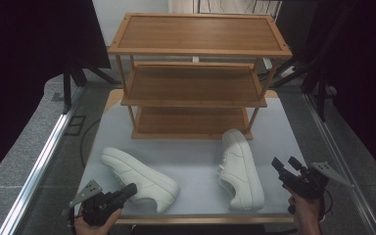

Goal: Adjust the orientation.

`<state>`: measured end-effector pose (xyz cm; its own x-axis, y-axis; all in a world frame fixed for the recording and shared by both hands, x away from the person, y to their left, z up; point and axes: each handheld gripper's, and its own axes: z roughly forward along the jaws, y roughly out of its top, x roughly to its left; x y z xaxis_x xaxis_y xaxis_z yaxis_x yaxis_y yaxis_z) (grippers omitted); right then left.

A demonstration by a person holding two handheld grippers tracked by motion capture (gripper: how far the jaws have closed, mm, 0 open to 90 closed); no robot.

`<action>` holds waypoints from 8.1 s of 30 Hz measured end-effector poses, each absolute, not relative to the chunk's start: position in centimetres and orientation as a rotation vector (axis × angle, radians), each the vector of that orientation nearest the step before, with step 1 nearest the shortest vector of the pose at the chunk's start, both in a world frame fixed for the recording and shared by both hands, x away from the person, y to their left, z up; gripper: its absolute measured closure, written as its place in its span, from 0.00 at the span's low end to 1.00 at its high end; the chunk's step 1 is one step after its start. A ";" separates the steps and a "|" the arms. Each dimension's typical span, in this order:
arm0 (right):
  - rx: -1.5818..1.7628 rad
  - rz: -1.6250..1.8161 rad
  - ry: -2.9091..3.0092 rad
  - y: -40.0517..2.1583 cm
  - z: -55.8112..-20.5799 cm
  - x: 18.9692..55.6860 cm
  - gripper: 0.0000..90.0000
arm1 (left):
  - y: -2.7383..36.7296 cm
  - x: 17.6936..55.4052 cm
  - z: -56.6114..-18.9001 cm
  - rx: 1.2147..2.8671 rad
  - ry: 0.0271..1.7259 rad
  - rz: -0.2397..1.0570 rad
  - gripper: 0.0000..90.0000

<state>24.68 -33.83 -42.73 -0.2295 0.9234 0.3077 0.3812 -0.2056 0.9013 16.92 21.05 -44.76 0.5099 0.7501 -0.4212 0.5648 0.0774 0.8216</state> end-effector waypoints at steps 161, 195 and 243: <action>1.463 1.394 1.670 -32.2 -42.7 24.6 0.37 | 16.5 26.8 -40.3 1.649 1.070 0.114 0.53; 1.039 1.224 2.270 -21.2 -43.6 21.4 0.99 | 18.4 25.9 -41.9 1.658 1.125 0.090 0.48; 1.351 1.249 2.018 -31.3 -42.9 22.3 1.00 | 18.9 26.0 -42.3 1.635 1.148 0.062 0.49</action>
<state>22.31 -31.33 -42.89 -0.4477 0.8834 0.1386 0.5177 0.1297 0.8457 25.99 18.93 -42.26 0.5315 0.6933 -0.4867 0.6366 0.0520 0.7694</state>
